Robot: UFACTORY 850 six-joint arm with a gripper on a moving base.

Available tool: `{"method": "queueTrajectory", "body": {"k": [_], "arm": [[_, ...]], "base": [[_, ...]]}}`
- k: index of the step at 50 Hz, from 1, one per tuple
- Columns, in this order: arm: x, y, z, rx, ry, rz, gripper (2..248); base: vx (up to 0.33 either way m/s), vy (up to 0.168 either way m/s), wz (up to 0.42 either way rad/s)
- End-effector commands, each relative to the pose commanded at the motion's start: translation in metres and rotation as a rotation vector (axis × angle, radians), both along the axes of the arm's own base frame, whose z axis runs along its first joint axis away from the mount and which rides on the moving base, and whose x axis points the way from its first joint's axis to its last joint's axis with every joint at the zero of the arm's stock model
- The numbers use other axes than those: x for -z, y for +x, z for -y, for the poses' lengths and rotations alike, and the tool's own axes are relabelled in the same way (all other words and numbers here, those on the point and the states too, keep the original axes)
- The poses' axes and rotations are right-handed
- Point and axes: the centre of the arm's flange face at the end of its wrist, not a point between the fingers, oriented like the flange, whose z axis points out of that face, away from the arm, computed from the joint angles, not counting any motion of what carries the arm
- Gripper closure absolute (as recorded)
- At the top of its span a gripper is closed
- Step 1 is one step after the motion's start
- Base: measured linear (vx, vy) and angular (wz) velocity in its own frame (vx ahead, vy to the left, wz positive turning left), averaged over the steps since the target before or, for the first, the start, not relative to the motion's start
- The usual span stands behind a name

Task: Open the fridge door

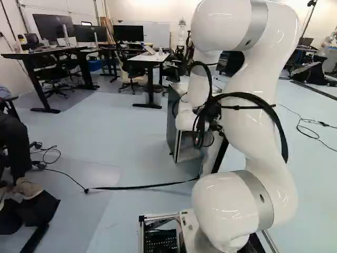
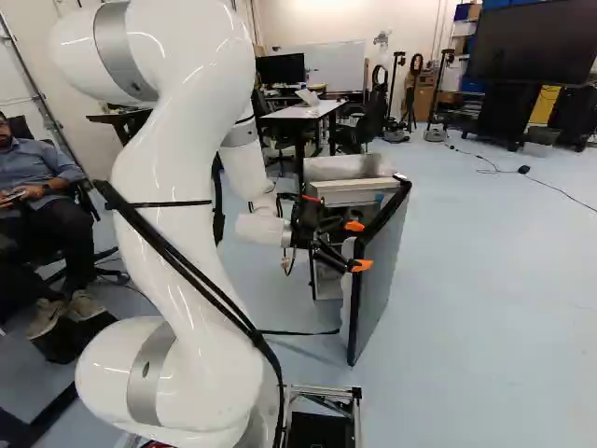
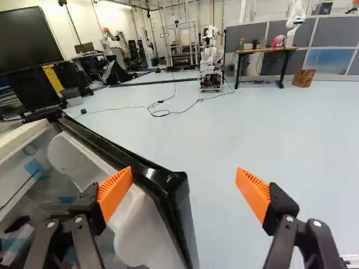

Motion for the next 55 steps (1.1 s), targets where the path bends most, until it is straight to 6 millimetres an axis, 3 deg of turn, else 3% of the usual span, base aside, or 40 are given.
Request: {"method": "queueTrajectory", "body": {"k": [29,55], "arm": [[0.000,0.001,0.049,0.124,-0.001,0.019,3],[0.000,0.008,0.053,0.131,-0.002,0.028,3]], "base": [[0.000,0.000,0.000],[0.000,0.000,0.000]]}}
